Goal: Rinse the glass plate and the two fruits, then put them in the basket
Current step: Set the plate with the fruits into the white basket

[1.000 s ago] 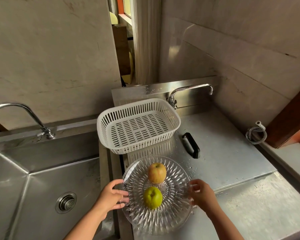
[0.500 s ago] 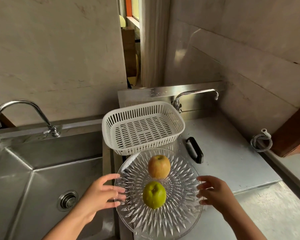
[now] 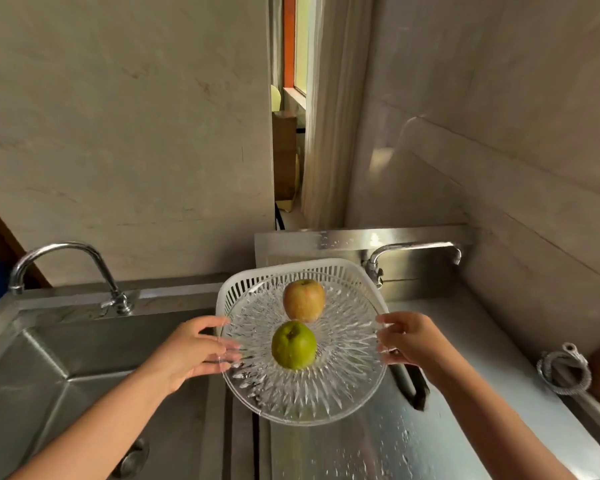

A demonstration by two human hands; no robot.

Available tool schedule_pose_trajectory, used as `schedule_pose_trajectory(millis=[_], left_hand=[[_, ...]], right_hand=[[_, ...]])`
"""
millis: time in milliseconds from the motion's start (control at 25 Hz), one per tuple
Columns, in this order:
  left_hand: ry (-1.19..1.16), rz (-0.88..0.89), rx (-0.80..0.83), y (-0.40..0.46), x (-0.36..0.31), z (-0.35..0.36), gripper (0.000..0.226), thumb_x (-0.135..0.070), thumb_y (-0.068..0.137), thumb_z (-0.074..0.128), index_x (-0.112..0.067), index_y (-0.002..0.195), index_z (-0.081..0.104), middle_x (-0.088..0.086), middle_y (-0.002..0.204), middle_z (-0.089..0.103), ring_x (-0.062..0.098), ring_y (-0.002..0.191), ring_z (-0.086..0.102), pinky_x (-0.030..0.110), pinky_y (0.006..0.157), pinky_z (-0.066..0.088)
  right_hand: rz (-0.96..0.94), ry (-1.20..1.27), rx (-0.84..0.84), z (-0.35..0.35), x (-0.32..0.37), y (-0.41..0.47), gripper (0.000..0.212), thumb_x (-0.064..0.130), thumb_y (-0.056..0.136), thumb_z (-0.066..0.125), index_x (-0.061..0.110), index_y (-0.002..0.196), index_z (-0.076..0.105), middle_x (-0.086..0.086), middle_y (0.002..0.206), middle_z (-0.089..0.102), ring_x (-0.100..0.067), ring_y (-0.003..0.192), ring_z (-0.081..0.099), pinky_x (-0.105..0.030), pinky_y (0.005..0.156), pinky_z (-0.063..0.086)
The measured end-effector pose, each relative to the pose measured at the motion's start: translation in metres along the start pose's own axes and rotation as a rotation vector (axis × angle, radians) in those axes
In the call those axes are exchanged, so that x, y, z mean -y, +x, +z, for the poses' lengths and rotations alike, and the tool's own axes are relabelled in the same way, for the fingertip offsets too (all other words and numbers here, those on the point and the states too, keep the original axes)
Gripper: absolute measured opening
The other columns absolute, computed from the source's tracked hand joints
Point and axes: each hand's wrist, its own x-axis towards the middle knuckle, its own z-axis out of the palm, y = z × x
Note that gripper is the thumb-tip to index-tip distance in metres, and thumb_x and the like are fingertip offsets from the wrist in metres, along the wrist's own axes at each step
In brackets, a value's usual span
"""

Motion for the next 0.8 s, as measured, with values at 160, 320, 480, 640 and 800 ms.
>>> schedule_pose_trajectory(millis=[160, 320, 480, 640, 800], left_hand=[[-0.001, -0.042, -0.071, 0.047, -0.010, 0.000, 0.059, 0.017, 0.078, 0.054, -0.010, 0.131, 0.046, 0.019, 0.100, 0.070, 0.028, 0.084, 0.070, 0.034, 0.067, 0.057], [-0.001, -0.075, -0.117, 0.087, -0.015, 0.006, 0.056, 0.016, 0.080, 0.052, -0.010, 0.129, 0.047, 0.016, 0.094, 0.071, 0.026, 0.080, 0.070, 0.035, 0.070, 0.056], [-0.004, -0.117, -0.141, 0.117, -0.011, 0.008, 0.061, 0.022, 0.076, 0.049, -0.010, 0.128, 0.048, 0.015, 0.091, 0.069, 0.027, 0.079, 0.070, 0.037, 0.073, 0.056], [0.015, -0.132, -0.147, 0.135, -0.005, 0.013, 0.063, 0.024, 0.074, 0.049, -0.010, 0.128, 0.048, 0.015, 0.090, 0.068, 0.025, 0.076, 0.069, 0.032, 0.059, 0.054], [0.007, -0.144, -0.154, 0.147, 0.000, 0.018, 0.061, 0.023, 0.076, 0.048, -0.007, 0.129, 0.046, 0.013, 0.085, 0.068, 0.023, 0.072, 0.068, 0.028, 0.053, 0.052]], right_hand=[[0.012, -0.079, 0.009, 0.012, 0.010, 0.058, 0.036, -0.015, 0.083, 0.049, -0.007, 0.117, 0.056, -0.011, 0.069, 0.061, -0.021, 0.056, 0.060, -0.022, 0.043, 0.055], [0.038, -0.147, 0.017, 0.021, 0.010, 0.106, 0.036, -0.013, 0.083, 0.049, -0.006, 0.118, 0.056, -0.012, 0.072, 0.063, -0.019, 0.053, 0.060, -0.020, 0.042, 0.053], [0.062, -0.174, 0.005, 0.030, 0.003, 0.135, 0.033, -0.011, 0.084, 0.047, -0.005, 0.116, 0.056, -0.015, 0.071, 0.063, -0.016, 0.047, 0.058, -0.019, 0.041, 0.053], [0.083, -0.173, 0.017, 0.035, -0.008, 0.155, 0.034, -0.010, 0.085, 0.047, -0.003, 0.117, 0.055, -0.019, 0.078, 0.063, -0.022, 0.057, 0.058, -0.023, 0.047, 0.055], [0.088, -0.181, 0.001, 0.038, -0.015, 0.165, 0.034, -0.009, 0.085, 0.045, -0.001, 0.116, 0.057, -0.020, 0.083, 0.064, -0.028, 0.069, 0.062, -0.032, 0.061, 0.058]])
